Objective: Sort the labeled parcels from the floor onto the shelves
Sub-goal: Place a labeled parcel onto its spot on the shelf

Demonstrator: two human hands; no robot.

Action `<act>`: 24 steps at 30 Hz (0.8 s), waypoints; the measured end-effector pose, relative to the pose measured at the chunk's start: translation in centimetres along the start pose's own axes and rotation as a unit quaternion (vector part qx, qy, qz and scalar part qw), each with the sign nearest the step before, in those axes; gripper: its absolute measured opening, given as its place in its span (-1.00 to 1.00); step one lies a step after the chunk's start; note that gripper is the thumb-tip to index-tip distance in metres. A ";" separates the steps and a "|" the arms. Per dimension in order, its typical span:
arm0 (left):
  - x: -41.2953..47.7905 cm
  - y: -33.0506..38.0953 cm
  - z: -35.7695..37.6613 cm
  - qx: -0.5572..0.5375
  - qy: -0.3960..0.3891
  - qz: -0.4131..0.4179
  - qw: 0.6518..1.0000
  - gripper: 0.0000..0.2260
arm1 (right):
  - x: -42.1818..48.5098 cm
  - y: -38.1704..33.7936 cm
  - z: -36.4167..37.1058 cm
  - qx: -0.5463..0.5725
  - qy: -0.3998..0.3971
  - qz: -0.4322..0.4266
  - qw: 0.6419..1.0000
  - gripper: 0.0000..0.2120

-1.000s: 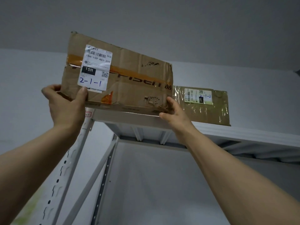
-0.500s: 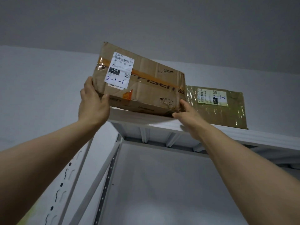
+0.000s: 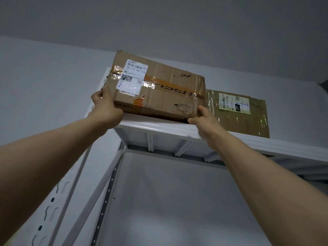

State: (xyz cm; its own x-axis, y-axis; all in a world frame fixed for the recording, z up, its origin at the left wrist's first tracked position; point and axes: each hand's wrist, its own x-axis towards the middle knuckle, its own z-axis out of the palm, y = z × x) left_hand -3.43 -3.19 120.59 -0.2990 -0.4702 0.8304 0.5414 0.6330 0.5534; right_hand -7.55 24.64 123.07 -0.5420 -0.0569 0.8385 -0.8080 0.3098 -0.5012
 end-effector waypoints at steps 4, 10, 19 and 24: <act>1.2 -1.1 0.6 0.034 -0.030 0.001 0.999 -0.30 | 0.1 0.4 0.0 -0.007 0.012 -0.002 1.000 -0.43; 2.3 -2.0 1.2 0.137 -0.071 -0.017 0.988 -0.27 | 0.5 0.8 0.2 -0.021 0.012 0.001 1.000 -0.42; 2.1 -1.8 2.3 0.246 -0.092 0.011 0.965 -0.33 | 1.5 1.9 1.2 -0.071 0.039 0.017 0.997 -0.65; 1.9 -1.9 3.0 0.255 -0.104 0.057 0.960 -0.48 | 1.4 2.1 1.7 -0.076 0.054 0.034 0.995 -0.70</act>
State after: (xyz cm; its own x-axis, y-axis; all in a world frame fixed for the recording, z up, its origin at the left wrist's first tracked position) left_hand -7.41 -3.41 121.37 -0.4395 -0.2815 0.8530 0.1400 0.9166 0.3746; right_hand -10.37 23.63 122.80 -0.5593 0.0684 0.8261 -0.7217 0.4502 -0.5259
